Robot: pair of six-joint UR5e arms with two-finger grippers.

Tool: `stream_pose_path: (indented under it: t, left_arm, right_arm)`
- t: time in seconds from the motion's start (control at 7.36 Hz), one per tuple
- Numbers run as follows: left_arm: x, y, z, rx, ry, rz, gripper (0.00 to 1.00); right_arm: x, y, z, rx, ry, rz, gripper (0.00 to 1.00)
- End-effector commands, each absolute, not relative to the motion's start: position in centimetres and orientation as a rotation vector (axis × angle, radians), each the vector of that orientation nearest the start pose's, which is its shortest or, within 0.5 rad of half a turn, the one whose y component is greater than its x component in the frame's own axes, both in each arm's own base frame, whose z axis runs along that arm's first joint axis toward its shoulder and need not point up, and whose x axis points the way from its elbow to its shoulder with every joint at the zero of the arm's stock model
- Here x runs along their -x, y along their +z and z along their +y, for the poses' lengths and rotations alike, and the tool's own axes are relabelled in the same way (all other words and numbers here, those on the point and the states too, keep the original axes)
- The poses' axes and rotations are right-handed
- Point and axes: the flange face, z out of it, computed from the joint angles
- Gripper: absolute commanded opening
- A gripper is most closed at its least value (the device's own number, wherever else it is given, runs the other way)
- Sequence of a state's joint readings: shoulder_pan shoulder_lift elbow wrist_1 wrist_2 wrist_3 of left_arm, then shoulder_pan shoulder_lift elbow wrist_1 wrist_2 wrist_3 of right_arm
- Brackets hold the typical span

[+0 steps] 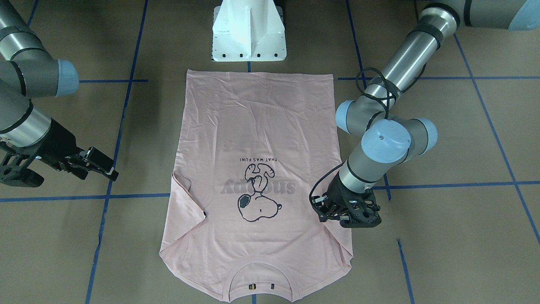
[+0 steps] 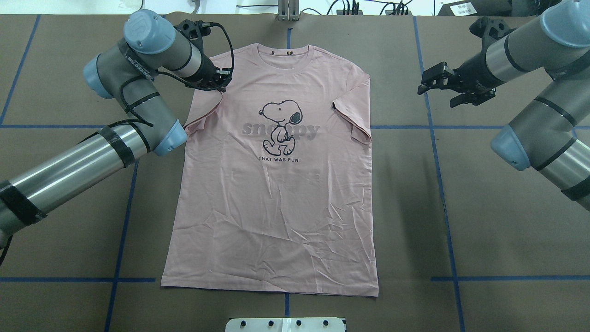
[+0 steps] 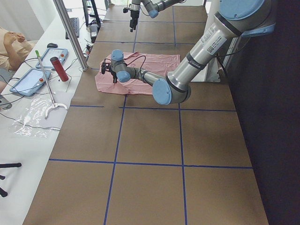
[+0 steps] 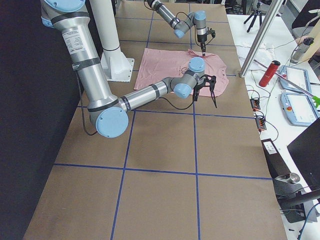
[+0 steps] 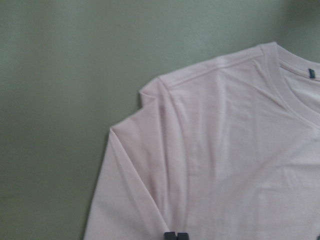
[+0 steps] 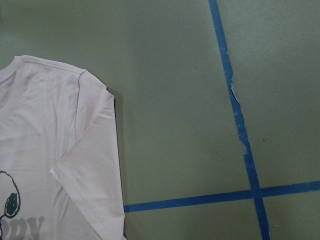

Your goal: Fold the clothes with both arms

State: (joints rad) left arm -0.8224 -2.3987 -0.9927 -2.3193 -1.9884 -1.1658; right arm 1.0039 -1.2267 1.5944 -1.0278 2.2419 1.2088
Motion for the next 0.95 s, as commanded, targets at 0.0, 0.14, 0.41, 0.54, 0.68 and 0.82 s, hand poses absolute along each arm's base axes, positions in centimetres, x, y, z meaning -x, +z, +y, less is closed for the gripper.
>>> stream_pose_path:
  t: [0.0,0.14,0.41,0.54,0.68,0.82]
  left_arm:
    - [-50.3,32.7,-67.9,-0.293,-0.188,1.019,0.0]
    - [-50.3,32.7,-68.0,-0.299,-0.19,1.019,0.0]
    - [-49.5,31.7,-67.7,-0.333,-0.183,1.072,0.64]
    - [-48.5,31.6,-66.5,-0.341,-0.194,1.109,0.67]
    - [-47.9,31.4,-65.9,-0.349,-0.193,1.122,0.69]
    - [-47.6,30.4,-65.4,-0.347,-0.208,1.147,0.69]
  right_arm:
    - [28.3,39.0,-57.2,-0.067,0.271,-1.07,1.0]
    - [28.3,38.8,-57.3,-0.069,0.271,-1.074,1.0]
    - [28.4,38.3,-57.2,-0.073,0.271,-1.079,1.0]
    - [28.6,38.1,-57.1,-0.085,0.283,-1.074,1.0]
    - [28.8,37.7,-57.0,-0.093,0.284,-1.075,1.0]
    - [29.3,37.5,-57.0,-0.092,0.279,-1.075,1.0]
